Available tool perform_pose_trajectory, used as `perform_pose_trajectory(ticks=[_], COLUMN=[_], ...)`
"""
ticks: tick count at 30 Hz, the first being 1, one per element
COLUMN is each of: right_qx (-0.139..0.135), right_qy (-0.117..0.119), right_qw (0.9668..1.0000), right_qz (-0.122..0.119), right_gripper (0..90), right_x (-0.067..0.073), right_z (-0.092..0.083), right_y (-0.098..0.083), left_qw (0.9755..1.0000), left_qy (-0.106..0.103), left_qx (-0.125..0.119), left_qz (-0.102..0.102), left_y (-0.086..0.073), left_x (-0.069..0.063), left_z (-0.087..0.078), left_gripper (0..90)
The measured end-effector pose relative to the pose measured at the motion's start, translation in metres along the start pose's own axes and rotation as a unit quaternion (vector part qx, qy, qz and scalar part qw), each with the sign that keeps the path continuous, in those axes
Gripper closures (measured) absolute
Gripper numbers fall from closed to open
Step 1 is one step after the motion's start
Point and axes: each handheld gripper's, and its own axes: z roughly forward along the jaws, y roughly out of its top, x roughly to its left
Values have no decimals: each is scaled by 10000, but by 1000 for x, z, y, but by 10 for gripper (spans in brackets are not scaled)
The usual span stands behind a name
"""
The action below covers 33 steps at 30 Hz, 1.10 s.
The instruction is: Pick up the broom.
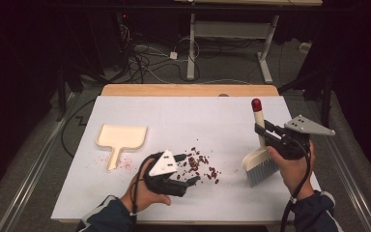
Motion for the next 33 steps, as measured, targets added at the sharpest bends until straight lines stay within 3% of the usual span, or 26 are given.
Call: perform_pose_trajectory(ticks=[3,6,7,10,14,17,22,29,30,33], right_qx=[-135,-237,-280,-372,-530,-547,-639,-660,-665,-573], right_qy=[42,80,118,205,383,449,499,561,783,1157], right_qw=[9999,9995,9993,9988,9974,9969,9957,9952,9937,9898], right_qz=[-98,-168,-214,-230,-305,-353,-447,-456,-455,-596], right_gripper=[707,707,707,707,706,707,706,703,701,682], right_x=[19,33,43,52,71,78,91,92,88,81], right_z=[0,2,2,2,-1,-3,-6,-8,-10,-12], right_y=[3,4,5,5,6,7,7,8,9,10], left_qw=[9993,9987,9987,9988,9986,9988,9986,9995,9996,9996], left_qy=[-279,-356,-354,-301,-116,-93,-251,-127,-122,-234], left_qx=[-230,-348,-354,-377,-438,-418,-433,-253,-250,-147], left_qz=[5,64,61,-82,-262,-218,-164,-128,-109,-4], left_y=[21,36,39,44,45,44,41,38,37,34], left_x=[-14,-28,-31,-36,-33,-30,-27,-15,-11,-4], left_z=[20,40,47,64,76,77,74,67,64,57], left_gripper=[243,245,249,269,350,379,561,640,649,658])
